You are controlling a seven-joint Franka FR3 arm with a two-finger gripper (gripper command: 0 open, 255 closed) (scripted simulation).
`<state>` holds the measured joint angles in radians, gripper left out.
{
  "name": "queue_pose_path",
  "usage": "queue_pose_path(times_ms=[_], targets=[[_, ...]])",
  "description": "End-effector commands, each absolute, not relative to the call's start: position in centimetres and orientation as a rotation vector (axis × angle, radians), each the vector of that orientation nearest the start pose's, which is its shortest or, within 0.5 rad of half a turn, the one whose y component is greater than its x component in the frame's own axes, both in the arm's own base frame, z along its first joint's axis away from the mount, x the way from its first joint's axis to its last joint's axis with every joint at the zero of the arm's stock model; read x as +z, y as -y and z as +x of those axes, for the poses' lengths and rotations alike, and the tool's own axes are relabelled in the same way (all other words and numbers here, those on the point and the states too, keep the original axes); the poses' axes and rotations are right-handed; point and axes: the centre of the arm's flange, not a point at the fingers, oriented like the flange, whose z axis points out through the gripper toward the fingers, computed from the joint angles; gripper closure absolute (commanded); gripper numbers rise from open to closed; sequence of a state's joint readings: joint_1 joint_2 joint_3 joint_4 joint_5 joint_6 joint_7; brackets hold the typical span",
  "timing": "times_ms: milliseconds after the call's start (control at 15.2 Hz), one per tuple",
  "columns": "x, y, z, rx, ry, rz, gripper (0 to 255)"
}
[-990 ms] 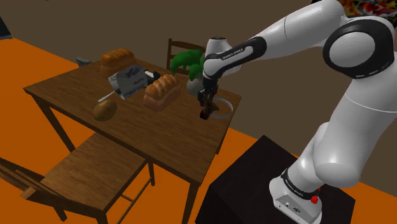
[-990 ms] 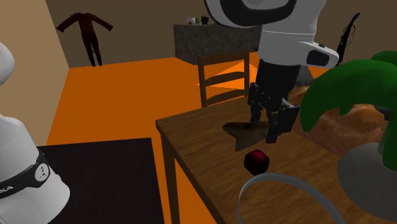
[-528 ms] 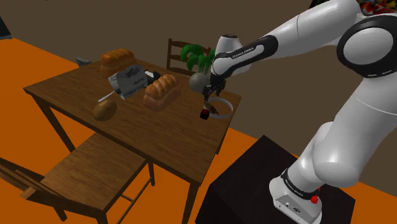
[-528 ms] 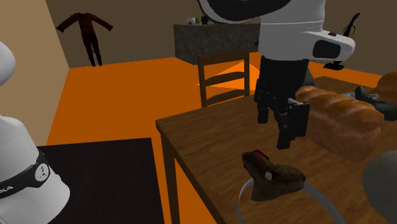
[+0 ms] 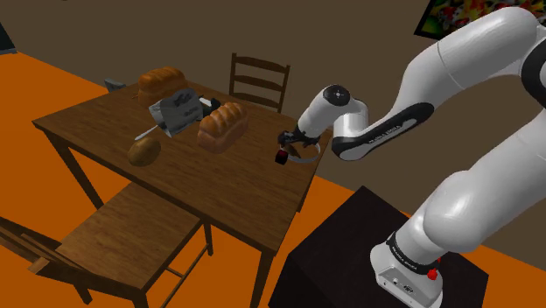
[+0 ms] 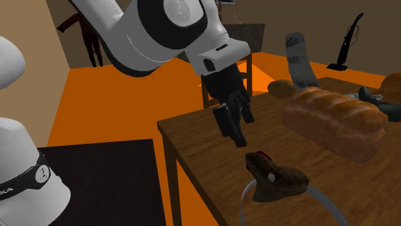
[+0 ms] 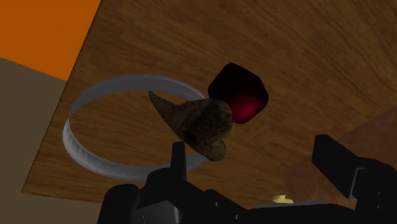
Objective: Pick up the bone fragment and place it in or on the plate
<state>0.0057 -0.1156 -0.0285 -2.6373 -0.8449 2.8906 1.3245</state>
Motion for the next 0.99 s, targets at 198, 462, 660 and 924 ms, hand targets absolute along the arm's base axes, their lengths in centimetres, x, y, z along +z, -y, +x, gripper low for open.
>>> queue_pose_path(times_ms=[198,462,660,924], targets=[[28.6,-2.9,45.3,-0.774,-0.878,-2.985,0],[28.6,-2.9,45.3,-0.774,-0.878,-2.985,0],[28.6,-2.9,45.3,-0.774,-0.878,-2.985,0],[28.6,-2.9,45.3,-0.774,-0.878,-2.985,255]])
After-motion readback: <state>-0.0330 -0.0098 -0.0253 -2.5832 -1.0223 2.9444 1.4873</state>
